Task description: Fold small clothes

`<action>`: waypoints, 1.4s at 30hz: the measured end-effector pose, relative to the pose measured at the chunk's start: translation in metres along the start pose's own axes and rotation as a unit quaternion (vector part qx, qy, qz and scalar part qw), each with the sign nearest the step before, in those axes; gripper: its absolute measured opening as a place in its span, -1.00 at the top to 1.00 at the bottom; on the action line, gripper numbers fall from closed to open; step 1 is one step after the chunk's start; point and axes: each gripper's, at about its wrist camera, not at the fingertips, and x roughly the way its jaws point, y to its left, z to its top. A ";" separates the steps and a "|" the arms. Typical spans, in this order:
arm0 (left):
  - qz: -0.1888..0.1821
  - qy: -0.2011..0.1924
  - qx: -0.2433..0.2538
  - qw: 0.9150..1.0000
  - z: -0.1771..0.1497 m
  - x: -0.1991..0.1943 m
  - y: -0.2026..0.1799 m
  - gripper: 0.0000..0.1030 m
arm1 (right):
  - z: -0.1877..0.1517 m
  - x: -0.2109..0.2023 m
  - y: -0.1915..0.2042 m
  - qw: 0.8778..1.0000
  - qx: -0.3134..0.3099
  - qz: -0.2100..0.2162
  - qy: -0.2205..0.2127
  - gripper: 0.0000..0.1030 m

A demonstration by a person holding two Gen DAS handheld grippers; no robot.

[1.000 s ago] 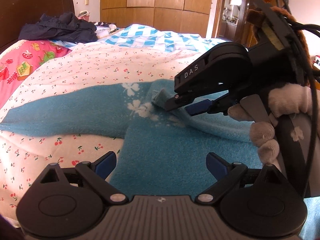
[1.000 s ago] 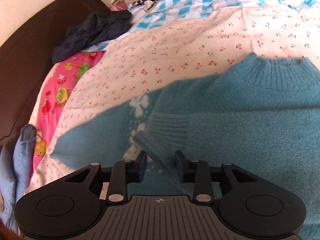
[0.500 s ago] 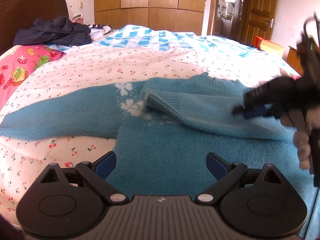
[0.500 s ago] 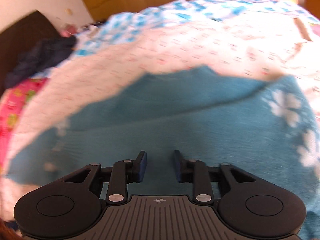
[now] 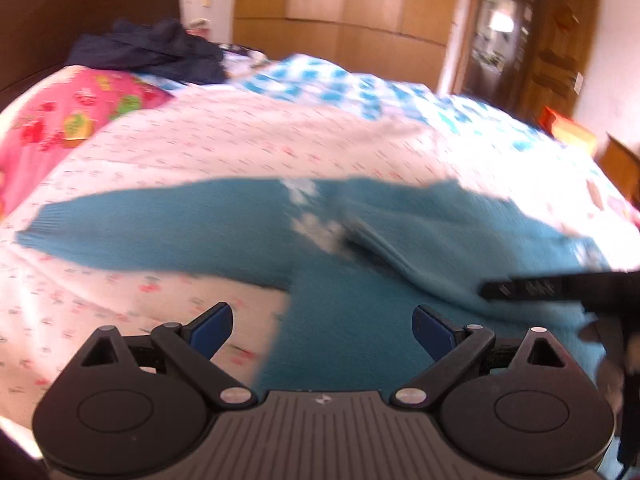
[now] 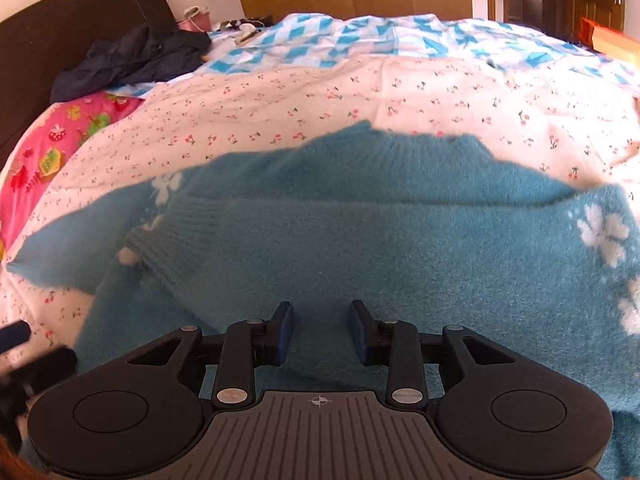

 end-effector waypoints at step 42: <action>0.015 -0.072 -0.277 0.958 0.066 0.060 0.183 0.70 | -0.019 -0.021 0.046 0.996 0.015 0.088 -0.003 0.38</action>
